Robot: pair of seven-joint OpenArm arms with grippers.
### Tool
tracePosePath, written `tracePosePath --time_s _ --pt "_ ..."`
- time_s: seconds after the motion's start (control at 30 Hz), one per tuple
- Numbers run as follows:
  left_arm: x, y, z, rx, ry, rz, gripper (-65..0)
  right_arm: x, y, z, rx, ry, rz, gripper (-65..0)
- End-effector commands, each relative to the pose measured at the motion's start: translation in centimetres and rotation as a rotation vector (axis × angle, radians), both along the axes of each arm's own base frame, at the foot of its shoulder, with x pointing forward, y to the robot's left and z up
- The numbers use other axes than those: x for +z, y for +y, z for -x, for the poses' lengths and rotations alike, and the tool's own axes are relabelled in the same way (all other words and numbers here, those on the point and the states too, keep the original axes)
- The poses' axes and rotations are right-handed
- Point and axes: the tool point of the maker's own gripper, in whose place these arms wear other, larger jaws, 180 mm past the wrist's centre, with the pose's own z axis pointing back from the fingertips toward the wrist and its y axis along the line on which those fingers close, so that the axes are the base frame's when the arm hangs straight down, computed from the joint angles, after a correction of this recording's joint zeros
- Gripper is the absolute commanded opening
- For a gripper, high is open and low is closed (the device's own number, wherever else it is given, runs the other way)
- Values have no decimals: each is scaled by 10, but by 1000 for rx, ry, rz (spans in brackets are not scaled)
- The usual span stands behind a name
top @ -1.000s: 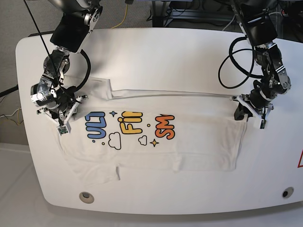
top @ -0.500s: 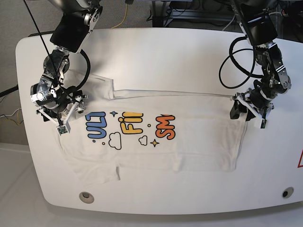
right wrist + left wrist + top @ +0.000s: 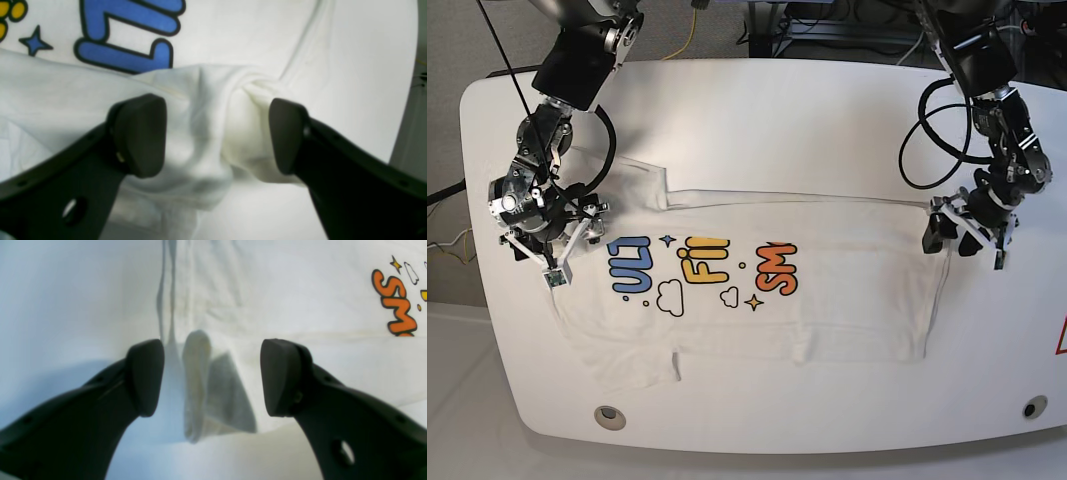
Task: Fold the T-shirt properly
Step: 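Open both grippers and regrasp the folded edge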
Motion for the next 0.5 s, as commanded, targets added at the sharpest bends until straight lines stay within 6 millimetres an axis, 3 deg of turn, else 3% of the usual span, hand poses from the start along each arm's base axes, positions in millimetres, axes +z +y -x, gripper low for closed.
tracePosePath --time_s 0.0,0.47 --pt "31 10 -13 0 -89 -28 -217 22 -5 -12 -2 -58 20 -166" --pt "69 9 -33 -9 -187 -62 -215 56 -4 -37 -1 -142 31 -166"
